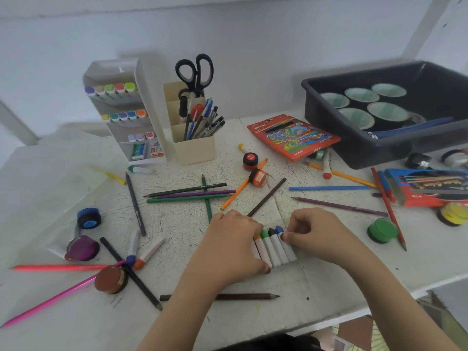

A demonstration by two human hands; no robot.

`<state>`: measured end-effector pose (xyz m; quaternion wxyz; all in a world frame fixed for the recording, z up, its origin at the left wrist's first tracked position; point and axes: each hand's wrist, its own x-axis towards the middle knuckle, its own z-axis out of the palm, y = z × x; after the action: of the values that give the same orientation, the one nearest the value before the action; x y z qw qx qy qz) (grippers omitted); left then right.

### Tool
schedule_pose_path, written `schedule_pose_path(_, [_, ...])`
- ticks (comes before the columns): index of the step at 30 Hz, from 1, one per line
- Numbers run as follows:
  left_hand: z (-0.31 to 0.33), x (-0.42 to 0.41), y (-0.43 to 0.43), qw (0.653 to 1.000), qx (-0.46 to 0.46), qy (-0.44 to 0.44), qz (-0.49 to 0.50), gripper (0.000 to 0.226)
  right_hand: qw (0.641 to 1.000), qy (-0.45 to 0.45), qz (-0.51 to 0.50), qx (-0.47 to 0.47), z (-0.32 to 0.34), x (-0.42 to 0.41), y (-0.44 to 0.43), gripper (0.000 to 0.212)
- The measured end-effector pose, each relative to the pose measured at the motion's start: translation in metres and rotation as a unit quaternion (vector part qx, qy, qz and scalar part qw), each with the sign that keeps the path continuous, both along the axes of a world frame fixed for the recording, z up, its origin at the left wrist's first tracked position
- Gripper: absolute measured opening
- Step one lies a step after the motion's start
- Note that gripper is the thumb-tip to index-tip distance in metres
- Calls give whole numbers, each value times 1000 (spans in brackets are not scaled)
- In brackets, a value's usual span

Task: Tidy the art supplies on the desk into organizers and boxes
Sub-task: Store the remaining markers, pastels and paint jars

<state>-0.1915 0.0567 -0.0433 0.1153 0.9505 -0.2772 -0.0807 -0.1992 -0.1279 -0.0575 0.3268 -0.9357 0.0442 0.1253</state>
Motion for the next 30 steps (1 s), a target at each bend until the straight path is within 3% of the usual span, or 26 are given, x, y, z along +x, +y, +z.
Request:
schedule_pose_path(6, [5,6,17,987,-148,25,65,45,999,-45,-5,-19,9,19,2,17])
schedule_pose_path(17, [5,8,83,937,-223,-73,260,22,975,-183,3,-126,37,158,39,15])
schedule_pose_path(22, [0,4,103,917,-231,-71,318,22,979,-142,11,-149,29,197,59,32])
schedule_pose_path(30, [-3,-2,123,882,-283,-69,372,19,979,-66,2,-194,15,210,56,27])
